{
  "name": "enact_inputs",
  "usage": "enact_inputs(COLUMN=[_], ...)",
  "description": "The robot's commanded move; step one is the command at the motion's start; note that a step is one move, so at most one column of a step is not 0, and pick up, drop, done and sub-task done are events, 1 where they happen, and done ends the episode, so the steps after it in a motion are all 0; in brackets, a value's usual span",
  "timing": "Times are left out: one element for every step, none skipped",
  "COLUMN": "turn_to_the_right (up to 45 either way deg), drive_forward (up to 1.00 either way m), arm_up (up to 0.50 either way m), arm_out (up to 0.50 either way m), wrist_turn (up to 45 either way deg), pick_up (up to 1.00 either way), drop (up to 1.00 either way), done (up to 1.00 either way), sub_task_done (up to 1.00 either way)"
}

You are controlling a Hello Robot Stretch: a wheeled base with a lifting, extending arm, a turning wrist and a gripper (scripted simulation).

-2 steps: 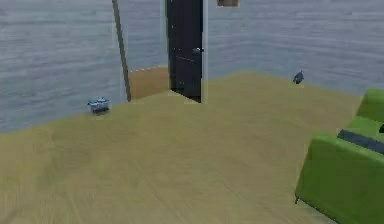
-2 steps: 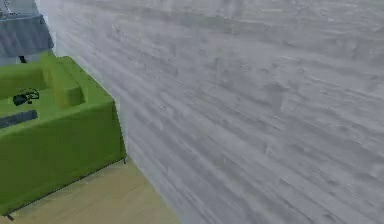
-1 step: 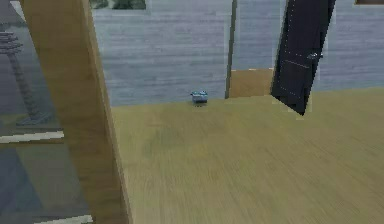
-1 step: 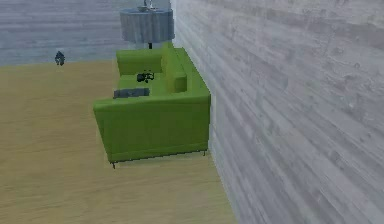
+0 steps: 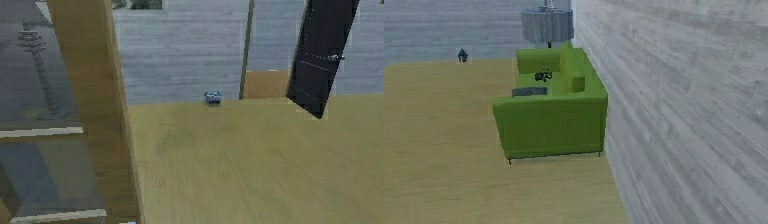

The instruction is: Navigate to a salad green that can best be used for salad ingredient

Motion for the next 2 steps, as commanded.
enact_inputs(turn_to_the_right=[0.0, 18.0], drive_forward=[0.25, 0.0], arm_up=[0.0, 0.0], arm_out=[0.0, 0.0], wrist_turn=[0.0, 0.0], pick_up=[0.0, 0.0], drop=[0.0, 0.0], done=[0.0, 0.0], sub_task_done=[0.0, 0.0])
